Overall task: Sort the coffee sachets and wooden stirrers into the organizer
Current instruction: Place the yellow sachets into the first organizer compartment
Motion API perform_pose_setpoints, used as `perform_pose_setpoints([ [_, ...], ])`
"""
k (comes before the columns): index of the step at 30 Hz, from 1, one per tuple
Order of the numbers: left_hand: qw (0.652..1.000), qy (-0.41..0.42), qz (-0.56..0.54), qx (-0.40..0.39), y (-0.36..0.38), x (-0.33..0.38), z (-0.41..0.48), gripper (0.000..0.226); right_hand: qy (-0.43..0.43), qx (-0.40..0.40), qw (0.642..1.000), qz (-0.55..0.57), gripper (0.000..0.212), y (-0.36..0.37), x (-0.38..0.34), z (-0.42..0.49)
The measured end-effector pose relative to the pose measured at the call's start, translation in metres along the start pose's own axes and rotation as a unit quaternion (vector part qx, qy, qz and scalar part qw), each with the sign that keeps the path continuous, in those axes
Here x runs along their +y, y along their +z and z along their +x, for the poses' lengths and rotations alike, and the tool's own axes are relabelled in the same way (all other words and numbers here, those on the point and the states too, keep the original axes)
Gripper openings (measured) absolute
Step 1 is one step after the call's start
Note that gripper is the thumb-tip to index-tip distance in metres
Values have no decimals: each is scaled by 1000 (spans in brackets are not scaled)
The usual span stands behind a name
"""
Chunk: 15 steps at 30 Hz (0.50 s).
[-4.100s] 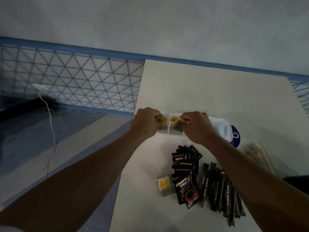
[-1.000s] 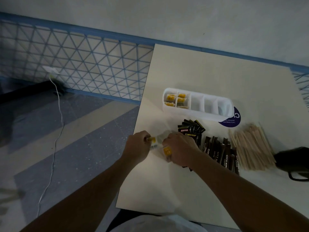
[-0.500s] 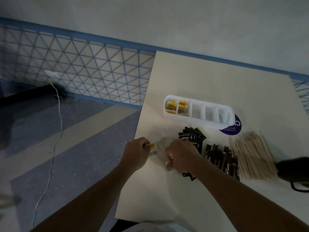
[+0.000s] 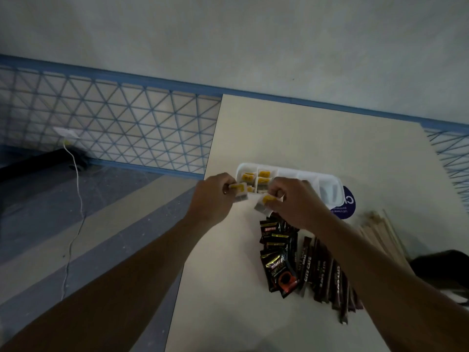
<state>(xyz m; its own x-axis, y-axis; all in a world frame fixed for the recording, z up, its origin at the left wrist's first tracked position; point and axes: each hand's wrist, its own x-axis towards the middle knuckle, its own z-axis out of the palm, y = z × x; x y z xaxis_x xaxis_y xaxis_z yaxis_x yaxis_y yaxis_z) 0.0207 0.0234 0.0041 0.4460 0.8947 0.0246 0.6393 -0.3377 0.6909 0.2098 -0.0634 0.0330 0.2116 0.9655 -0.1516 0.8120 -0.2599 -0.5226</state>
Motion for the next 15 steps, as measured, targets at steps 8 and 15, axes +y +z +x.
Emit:
perform_pose_setpoints([
  [8,1000,6,1,-21,14,7,39,8,53,13,998,14,8,-14,21,32],
  [15,998,-6,13,-63,28,0,48,11,85,-72,994,7,18,-4,29,51],
])
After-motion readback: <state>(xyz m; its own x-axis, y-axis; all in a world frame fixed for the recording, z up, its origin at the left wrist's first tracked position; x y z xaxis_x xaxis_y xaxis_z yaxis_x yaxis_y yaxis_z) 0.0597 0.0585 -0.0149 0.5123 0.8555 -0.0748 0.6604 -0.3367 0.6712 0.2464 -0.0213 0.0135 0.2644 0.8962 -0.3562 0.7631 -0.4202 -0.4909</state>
